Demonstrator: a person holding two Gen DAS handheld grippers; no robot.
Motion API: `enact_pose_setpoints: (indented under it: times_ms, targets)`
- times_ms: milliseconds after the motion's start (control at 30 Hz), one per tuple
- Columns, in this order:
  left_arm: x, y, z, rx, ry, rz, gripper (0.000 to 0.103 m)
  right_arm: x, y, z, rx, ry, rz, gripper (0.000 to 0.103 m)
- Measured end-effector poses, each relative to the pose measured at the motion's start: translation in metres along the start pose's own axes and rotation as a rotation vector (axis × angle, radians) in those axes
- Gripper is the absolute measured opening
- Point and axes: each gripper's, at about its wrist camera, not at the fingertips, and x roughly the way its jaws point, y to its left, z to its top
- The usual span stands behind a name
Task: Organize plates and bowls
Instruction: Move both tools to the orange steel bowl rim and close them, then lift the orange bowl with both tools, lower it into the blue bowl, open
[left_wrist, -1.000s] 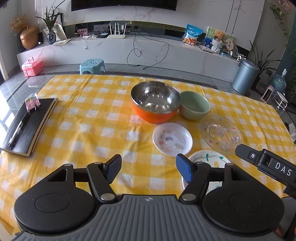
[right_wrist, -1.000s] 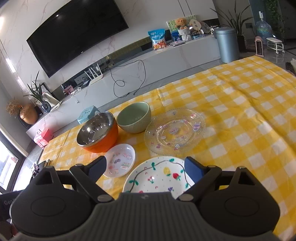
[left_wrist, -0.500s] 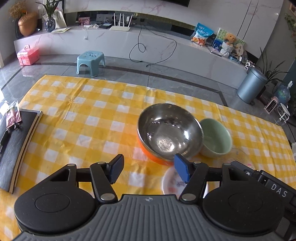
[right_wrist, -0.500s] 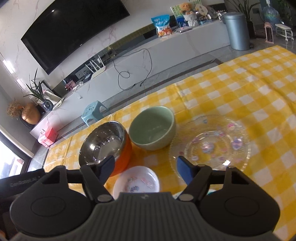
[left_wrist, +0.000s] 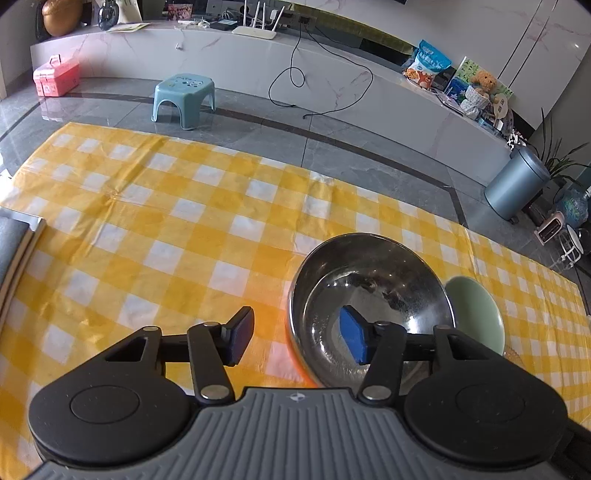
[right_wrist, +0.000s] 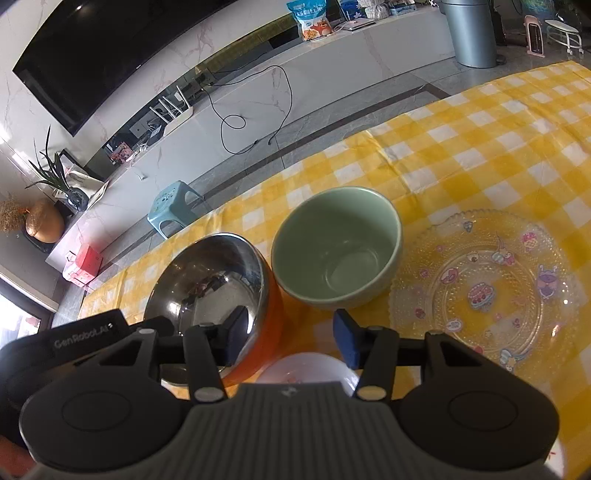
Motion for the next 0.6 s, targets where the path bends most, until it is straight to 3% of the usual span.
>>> enact_pose_setpoints:
  times_ms: [233,300,367,467,600]
  targets:
    - [0.014,-0.004,0.001,0.003,0.038,0.016,0.031,0.013,0.008,0.001,0.010,0.027,-0.001,0.040]
    - [0.016,-0.005,0.000,0.007,0.044,0.014,0.027,0.015,0.009,0.002,0.018,0.029,-0.005,0.036]
    - [0.017,-0.004,0.000,0.013,0.046,0.021,0.016,0.017,0.009,0.002,0.037,0.033,0.006,0.026]
    - [0.016,-0.002,0.000,0.004,0.051,0.028,0.011,0.017,0.017,0.003,0.019,0.030,0.011,0.014]
    - [0.006,-0.004,-0.002,0.018,0.048,0.046,0.010,0.012,0.022,0.001,0.001,0.024,-0.013,0.013]
